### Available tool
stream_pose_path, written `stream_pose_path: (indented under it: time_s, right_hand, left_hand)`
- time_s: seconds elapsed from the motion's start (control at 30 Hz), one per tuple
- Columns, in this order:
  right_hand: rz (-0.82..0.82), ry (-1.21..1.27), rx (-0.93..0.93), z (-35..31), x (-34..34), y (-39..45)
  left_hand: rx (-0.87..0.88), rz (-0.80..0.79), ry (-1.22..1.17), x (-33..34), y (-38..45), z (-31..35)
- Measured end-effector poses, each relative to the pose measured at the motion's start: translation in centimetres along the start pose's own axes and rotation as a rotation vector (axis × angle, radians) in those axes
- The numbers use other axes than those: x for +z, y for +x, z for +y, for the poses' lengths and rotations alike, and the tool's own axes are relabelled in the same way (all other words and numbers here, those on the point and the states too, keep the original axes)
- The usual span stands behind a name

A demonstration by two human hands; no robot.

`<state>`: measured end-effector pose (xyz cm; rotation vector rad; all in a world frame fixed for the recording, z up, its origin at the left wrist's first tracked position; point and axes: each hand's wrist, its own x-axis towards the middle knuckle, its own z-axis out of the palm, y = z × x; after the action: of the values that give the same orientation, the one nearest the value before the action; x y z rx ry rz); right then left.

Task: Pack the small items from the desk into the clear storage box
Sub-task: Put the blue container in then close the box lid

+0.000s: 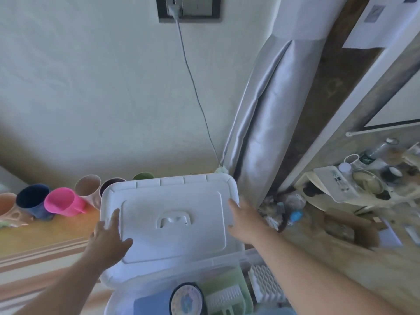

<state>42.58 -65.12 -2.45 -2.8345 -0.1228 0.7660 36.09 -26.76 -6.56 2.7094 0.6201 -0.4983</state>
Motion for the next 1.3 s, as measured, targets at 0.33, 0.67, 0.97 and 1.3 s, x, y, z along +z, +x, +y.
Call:
stream_pose_path:
  time_s: [0.33, 0.67, 0.97, 1.3]
  right_hand:
    - [-0.173, 0.216, 0.111, 0.1, 1.0, 1.4]
    - [0.033, 0.487, 0.179, -0.3, -0.8, -0.9]
    - [0.308, 1.205, 0.147, 2.4, -5.9, -10.2]
    - [0.042, 0.911, 0.089, 9.6, -4.2, -22.3]
  left_hand:
    - [-0.154, 0.010, -0.322, 0.9, 0.5, 0.5]
    - [-0.315, -0.024, -0.912, -0.2, -1.8, -2.9]
    - [-0.097, -0.104, -1.535, -3.8, -10.0, -5.5]
    - [0.051, -0.322, -1.264, -7.5, -23.4, -0.8]
